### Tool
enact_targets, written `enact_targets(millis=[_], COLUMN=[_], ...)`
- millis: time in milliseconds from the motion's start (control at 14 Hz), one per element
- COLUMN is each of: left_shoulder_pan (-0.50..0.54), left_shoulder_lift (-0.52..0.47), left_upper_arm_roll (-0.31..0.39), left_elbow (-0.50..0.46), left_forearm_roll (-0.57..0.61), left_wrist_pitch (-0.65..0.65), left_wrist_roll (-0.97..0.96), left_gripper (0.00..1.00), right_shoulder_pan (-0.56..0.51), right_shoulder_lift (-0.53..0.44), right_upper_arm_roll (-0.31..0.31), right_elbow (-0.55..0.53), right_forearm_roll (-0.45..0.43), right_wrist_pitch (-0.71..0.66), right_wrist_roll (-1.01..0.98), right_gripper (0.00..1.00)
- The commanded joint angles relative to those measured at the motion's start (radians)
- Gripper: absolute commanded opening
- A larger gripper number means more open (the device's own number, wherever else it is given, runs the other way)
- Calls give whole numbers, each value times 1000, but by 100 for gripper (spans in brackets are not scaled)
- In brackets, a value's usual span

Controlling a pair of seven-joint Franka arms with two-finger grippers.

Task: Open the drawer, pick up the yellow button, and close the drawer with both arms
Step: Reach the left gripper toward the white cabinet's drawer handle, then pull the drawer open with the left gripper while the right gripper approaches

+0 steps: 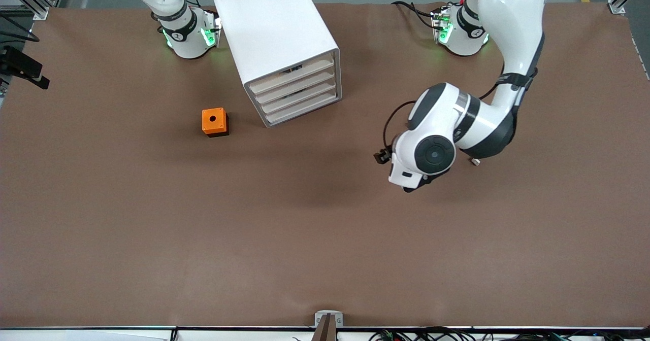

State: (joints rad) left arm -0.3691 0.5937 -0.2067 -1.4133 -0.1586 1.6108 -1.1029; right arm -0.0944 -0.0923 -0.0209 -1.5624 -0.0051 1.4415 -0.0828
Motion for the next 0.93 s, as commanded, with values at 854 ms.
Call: enact_targets(millis=[854], left_shoulder_pan=[-80], left_shoulder_lift=[27], left_upper_arm_roll=[9], left_elbow=[22], left_forearm_roll=[-369], left_wrist_pitch=[-99], left_wrist_roll=[-874], left_gripper=[100], right_shoulder_pan=[56], right_shoulder_lift=[23], right_upper_arm_roll=[35], right_elbow=[44], right_forearm_roll=[-5], right_wrist_pitch=[5], right_wrist_roll=[9], right_gripper=[100])
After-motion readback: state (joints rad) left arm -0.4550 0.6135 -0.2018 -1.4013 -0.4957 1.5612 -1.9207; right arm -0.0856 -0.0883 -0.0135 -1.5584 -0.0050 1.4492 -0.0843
